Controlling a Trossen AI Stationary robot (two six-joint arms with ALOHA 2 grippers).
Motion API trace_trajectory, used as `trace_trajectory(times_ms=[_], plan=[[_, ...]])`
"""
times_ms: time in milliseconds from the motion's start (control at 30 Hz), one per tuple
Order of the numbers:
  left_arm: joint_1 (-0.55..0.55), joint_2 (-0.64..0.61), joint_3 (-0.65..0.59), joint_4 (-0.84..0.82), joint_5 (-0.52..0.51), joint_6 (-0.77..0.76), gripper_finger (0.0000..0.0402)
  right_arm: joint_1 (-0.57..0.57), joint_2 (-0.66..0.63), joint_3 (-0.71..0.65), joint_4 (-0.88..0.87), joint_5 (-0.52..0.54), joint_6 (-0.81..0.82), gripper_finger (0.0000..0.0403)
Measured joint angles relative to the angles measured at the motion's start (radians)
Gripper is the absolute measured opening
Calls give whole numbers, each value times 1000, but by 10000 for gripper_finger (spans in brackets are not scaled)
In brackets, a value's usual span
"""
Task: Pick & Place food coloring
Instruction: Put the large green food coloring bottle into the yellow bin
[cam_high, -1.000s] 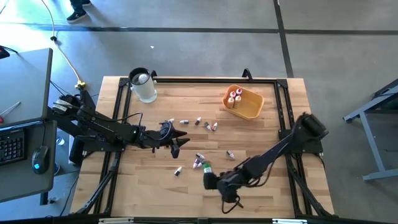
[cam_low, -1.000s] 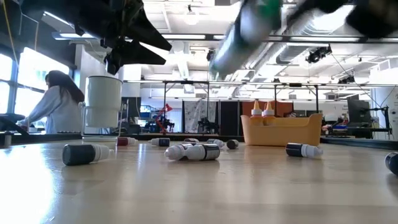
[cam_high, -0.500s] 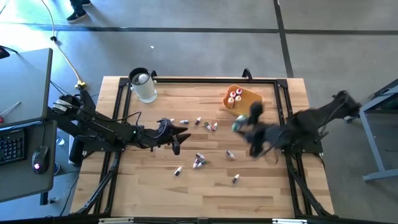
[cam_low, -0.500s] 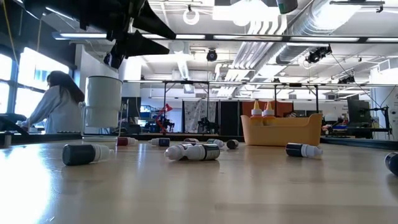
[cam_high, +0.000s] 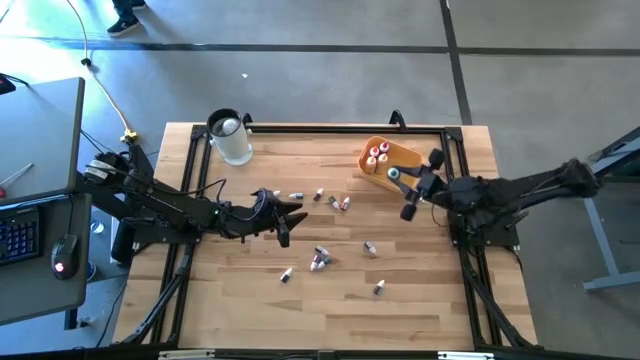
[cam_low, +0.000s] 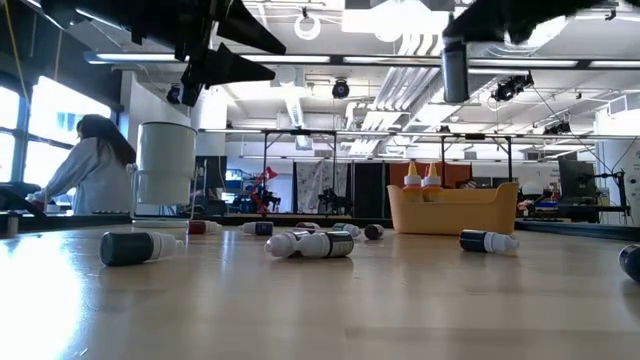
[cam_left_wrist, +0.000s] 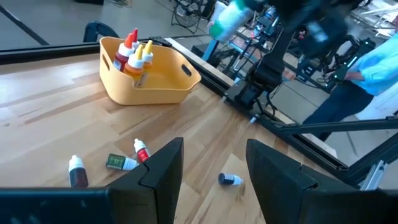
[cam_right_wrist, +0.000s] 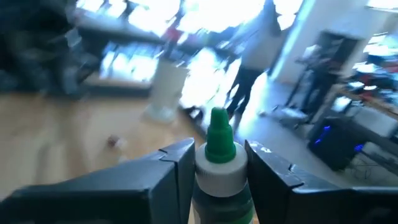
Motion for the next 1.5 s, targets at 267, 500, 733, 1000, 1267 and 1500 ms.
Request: trace_trajectory(times_ms=[267,500,733,1000,1267,1500], plan=[[0,0,0,23,-1,51,172,-214,47,-393,638,-26,130,117],[0,0,0,28,-25,74,172,-404,156,-471,699,-179,278,116],[0,0,0,73,-41,109,172,-518,321,-471,760,-282,306,113],[0,1,0,172,-46,196,172,-528,511,-470,917,-309,313,118],[0,1,0,206,-45,224,172,-528,680,-469,1090,-321,313,112],[0,1,0,206,-44,232,172,-527,799,-382,1131,-339,252,121]])
